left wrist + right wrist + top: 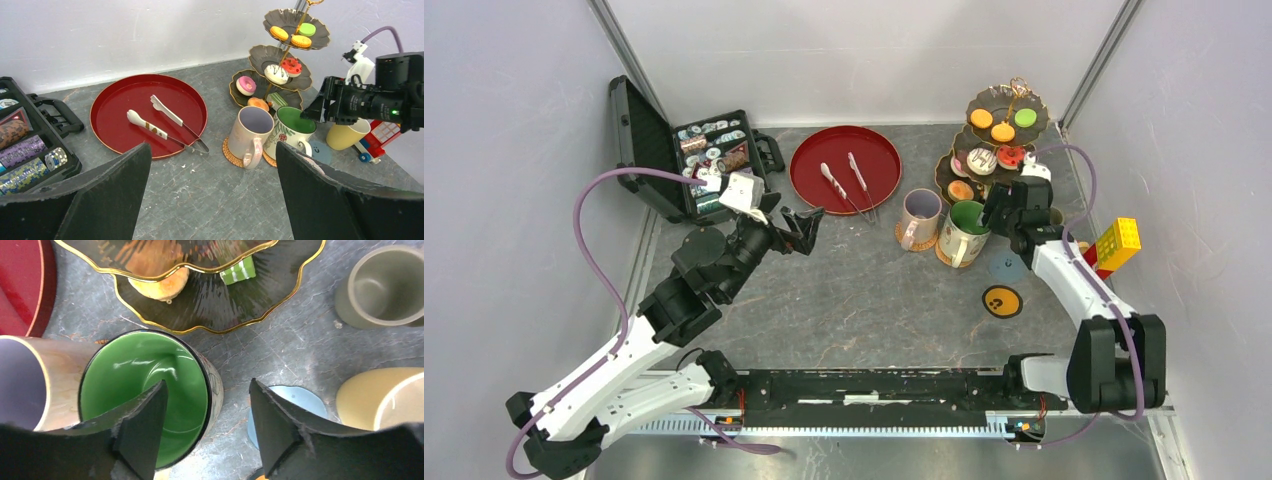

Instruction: Serve the afternoon tea

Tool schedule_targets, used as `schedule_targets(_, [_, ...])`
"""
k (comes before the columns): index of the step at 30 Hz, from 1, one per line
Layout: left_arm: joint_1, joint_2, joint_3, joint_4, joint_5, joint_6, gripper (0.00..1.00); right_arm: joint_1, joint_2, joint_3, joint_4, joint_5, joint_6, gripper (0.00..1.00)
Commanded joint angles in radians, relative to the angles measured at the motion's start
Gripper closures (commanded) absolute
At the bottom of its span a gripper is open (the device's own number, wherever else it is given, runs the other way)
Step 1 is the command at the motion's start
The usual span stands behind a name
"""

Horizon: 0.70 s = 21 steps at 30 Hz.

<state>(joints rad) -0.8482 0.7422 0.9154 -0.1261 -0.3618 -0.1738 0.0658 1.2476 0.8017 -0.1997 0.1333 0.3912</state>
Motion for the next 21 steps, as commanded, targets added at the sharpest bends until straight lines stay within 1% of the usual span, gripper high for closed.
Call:
schedule_targets(1, [0.003,0.006,0.03,0.023,-0.006,-0.047,0.0,0.02,0.06,0.005,0.071,0.01,0.044,0.38])
schedule_targets(3, [0.003,0.007,0.03,0.023,-0.005,-0.047,0.0,0.034,0.075,0.003,0.086,0.041,0.05,0.46])
schedule_targets(6, [0.003,0.009,0.03,0.023,-0.005,-0.047,0.0,0.052,0.105,0.011,0.078,0.078,0.059,0.54])
schedule_targets(9, [0.003,0.01,0.03,0.023,-0.005,-0.047,0.0,0.071,0.114,0.016,0.071,0.113,0.064,0.67])
schedule_targets(11, [0.003,0.011,0.03,0.023,-0.006,-0.046,0.0,0.079,0.107,0.016,0.071,0.13,0.063,0.78])
schedule_targets(13, [0.003,0.009,0.03,0.023,-0.007,-0.047,0.0,0.086,0.09,0.019,0.072,0.143,0.061,0.85])
schedule_targets(17, [0.003,0.008,0.03,0.023,-0.002,-0.05,0.0,0.097,0.043,0.032,0.071,0.159,0.05,0.94])
schedule_targets(21, [0.004,0.006,0.03,0.023,0.001,-0.052,0.0,0.102,0.003,0.042,0.062,0.159,0.048,1.0])
